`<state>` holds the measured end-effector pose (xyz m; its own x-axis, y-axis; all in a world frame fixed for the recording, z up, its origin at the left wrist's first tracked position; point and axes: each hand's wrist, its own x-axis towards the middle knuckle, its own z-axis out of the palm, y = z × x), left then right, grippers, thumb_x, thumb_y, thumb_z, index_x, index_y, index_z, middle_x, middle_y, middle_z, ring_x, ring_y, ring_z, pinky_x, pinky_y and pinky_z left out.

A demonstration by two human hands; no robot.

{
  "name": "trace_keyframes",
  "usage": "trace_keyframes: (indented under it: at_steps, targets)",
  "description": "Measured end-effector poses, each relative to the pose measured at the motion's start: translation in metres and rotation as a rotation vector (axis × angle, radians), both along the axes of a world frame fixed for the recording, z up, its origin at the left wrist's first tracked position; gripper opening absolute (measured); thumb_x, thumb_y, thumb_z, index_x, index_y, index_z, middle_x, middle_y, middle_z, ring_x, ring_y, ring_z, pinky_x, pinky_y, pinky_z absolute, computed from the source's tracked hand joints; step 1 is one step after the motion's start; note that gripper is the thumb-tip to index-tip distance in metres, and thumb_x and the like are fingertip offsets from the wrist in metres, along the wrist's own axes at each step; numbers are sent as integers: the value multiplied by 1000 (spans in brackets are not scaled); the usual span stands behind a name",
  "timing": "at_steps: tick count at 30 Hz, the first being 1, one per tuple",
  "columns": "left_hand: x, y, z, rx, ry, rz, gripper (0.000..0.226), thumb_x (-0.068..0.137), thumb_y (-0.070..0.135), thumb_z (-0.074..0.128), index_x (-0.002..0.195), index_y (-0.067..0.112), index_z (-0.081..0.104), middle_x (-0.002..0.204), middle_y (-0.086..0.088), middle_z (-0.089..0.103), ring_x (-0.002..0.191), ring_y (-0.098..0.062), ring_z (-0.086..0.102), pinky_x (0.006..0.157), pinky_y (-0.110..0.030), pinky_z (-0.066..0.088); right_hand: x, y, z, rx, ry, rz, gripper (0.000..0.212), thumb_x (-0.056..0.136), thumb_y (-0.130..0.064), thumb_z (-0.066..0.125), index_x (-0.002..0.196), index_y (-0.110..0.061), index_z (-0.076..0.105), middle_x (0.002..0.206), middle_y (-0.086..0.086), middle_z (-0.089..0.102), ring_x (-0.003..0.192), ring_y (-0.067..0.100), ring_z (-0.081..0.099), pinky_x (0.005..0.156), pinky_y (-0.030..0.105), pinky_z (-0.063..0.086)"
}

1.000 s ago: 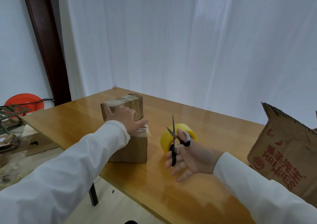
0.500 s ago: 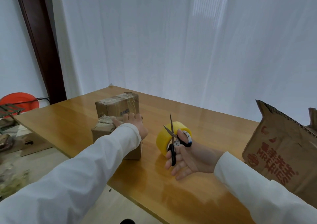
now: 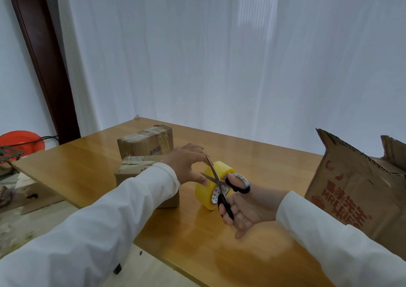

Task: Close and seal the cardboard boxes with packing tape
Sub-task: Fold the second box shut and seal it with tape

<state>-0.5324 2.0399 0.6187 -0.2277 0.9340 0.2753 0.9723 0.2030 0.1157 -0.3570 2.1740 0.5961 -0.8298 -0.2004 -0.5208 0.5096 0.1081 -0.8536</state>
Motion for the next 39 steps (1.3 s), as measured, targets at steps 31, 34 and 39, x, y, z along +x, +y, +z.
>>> trace_keyframes:
  at_steps: [31, 34, 39]
  targets:
    - [37, -3, -16, 566, -168, 202, 12, 98, 18, 46, 87, 18, 50, 74, 22, 40, 109, -33, 51, 99, -49, 37, -9, 35, 14, 840, 551, -643, 45, 89, -57, 49, 97, -16, 66, 93, 0, 69, 91, 16, 64, 89, 37, 50]
    - [41, -2, -12, 700, -269, 119, 33, 97, 12, 47, 74, 33, 37, 64, 21, 51, 79, -11, 50, 87, -45, 42, -15, 14, 20, 469, 513, -493, 63, 74, -68, 46, 109, -19, 64, 110, 4, 69, 104, 17, 64, 98, 36, 48]
    - [46, -5, 3, 624, -743, -14, 21, 97, 11, 48, 80, 23, 49, 68, 12, 66, 73, -10, 60, 77, -33, 49, -22, 7, 14, 1, 297, -346, 68, 57, -80, 62, 80, -17, 73, 81, 7, 65, 74, 22, 60, 72, 30, 49]
